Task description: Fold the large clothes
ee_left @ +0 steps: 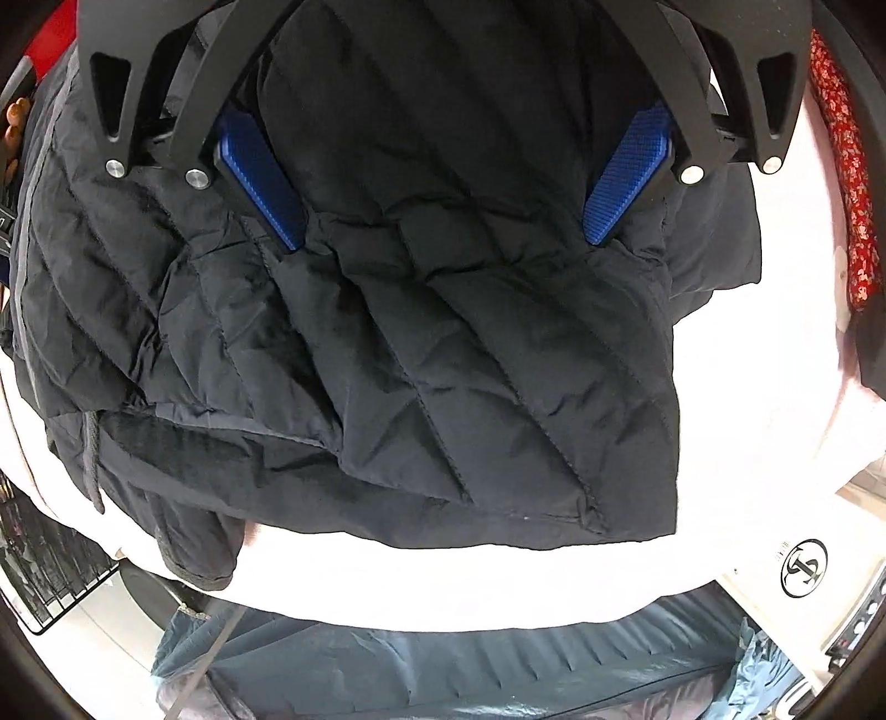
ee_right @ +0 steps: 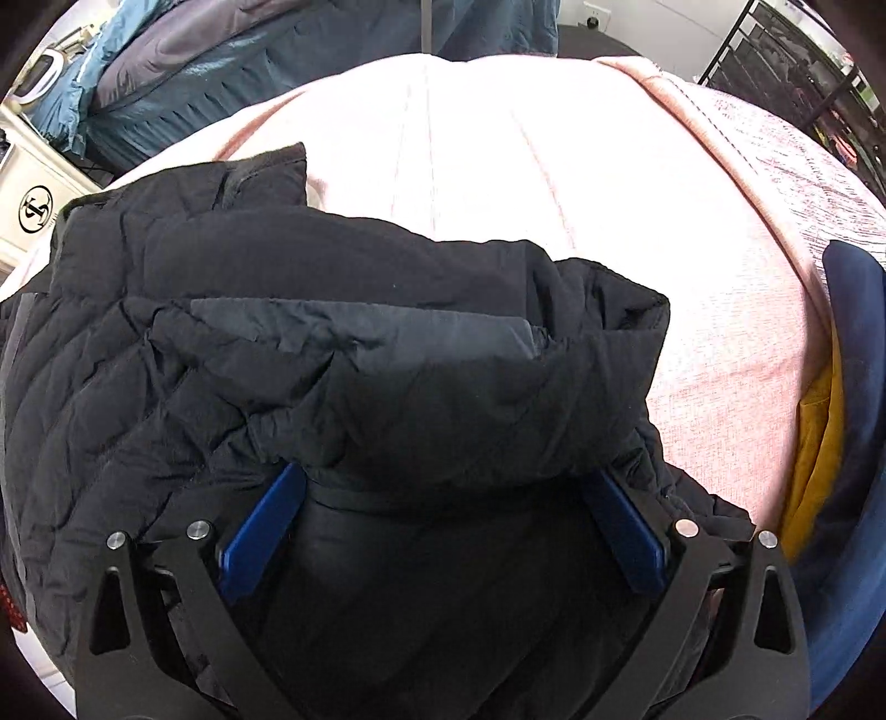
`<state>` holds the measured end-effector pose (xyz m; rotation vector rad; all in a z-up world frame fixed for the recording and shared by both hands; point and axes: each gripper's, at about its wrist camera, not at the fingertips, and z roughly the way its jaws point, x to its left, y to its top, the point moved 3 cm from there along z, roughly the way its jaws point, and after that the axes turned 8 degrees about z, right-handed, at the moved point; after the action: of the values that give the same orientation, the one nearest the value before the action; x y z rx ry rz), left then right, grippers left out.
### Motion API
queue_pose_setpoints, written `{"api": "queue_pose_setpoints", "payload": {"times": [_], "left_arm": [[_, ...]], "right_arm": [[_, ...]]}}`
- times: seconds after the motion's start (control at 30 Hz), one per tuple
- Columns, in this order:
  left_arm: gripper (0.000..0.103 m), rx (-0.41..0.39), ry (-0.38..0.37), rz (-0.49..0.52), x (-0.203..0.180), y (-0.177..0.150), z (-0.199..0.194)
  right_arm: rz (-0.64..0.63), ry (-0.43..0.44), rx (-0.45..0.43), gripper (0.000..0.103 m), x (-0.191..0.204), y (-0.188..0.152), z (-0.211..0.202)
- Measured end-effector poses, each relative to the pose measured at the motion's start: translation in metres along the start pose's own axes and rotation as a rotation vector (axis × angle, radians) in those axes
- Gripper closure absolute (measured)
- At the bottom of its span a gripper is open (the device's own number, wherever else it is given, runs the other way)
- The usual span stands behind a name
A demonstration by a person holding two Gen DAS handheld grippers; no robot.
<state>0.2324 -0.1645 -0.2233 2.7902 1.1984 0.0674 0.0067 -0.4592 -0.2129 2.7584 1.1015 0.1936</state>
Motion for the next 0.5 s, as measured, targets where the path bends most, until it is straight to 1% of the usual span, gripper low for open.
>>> {"api": "queue_pose_setpoints", "payload": {"times": [0.07,0.1,0.13,0.17,0.2,0.27,0.37,0.43,0.5], "left_arm": [[0.005,-0.011,0.004,0.007,-0.001,-0.002,-0.007],[0.005,-0.02,0.008,0.005,0.003,-0.009,-0.014],[0.006,-0.041,0.012,-0.004,0.005,-0.013,-0.023],[0.006,-0.061,0.014,-0.013,0.005,-0.015,-0.029],[0.006,-0.092,0.011,-0.026,0.008,-0.022,-0.039],[0.006,-0.132,0.001,-0.047,0.015,-0.036,-0.054],[0.006,-0.163,-0.009,-0.078,0.03,-0.063,-0.071],[0.006,-0.16,0.014,-0.104,0.041,-0.084,-0.077],[0.006,-0.151,-0.002,-0.148,0.052,-0.103,-0.08]], "right_arm": [[0.007,0.001,-0.007,0.006,-0.001,-0.002,-0.01],[0.015,0.0,-0.02,0.006,-0.002,-0.004,-0.017],[0.035,0.008,-0.058,0.006,-0.004,-0.008,-0.031],[0.056,0.027,-0.096,0.006,-0.007,-0.014,-0.045],[0.073,0.049,-0.114,0.006,-0.013,-0.02,-0.057],[0.101,0.08,-0.119,0.006,-0.024,-0.032,-0.07],[0.148,0.139,-0.125,0.006,-0.047,-0.062,-0.094],[0.187,0.172,-0.123,0.006,-0.059,-0.086,-0.105],[0.236,0.211,-0.114,0.006,-0.066,-0.114,-0.116]]}}
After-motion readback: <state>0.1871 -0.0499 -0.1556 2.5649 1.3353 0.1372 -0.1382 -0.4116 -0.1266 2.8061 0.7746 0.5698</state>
